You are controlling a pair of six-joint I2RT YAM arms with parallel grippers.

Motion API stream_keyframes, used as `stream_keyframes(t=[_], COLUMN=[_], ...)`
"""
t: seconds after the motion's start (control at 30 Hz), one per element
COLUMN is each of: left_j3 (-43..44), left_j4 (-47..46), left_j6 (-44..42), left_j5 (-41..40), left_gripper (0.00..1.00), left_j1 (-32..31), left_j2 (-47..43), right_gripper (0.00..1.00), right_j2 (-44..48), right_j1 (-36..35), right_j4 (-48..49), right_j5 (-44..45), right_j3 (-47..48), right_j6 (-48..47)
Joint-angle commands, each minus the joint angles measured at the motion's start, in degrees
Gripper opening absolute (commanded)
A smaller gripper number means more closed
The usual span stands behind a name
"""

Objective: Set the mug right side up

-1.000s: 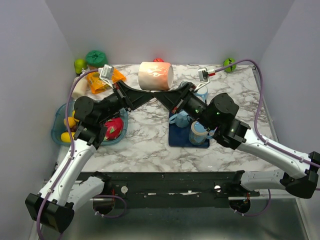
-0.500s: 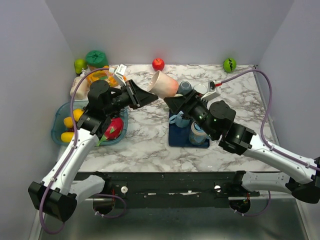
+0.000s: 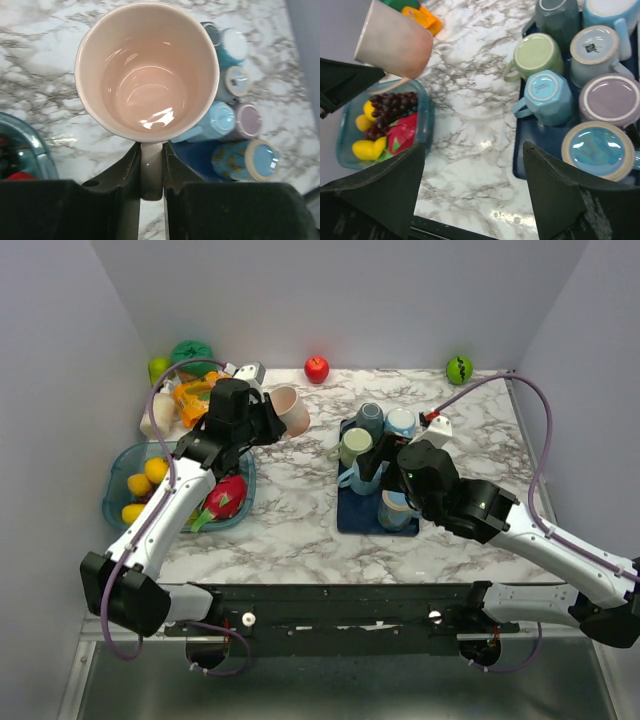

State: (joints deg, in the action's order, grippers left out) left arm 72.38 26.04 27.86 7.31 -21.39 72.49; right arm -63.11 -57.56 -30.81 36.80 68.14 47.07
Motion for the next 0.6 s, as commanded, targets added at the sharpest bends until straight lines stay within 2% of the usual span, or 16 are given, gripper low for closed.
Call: stream_keyframes(t=[0.0,0.13,0.4,0.57], left_j3=[3.99,6.10,14.98,16.74], left_j4=[-4.06,-7.32,-8.64,-8.99], left_j6=[-8.86,-12.21,-14.06,-14.50], left_j5=[-14.93,-19.08,-20.23,-19.88], left_gripper=[0.00,0.00,0.00,0.00], left_j1=[0.21,0.47,1.79,3.37], left_j2=[5.81,13.71,30.41,35.17], right_gripper=[0.89,0.96,0.97,0.97], right_j2=[-0.70,-2.80,-5.09,-5.53], right_j1=[1.92,2.89,4.39,5.53], right_j4=[-6.02,-7.42,-8.66,-8.83], right_j5=[-1.11,-3.04,-5.68,-6.21], right_j3=[0.24,0.33,0.33,0.06], right_j6=[-5.48,-8.39,-10.06,-10.59])
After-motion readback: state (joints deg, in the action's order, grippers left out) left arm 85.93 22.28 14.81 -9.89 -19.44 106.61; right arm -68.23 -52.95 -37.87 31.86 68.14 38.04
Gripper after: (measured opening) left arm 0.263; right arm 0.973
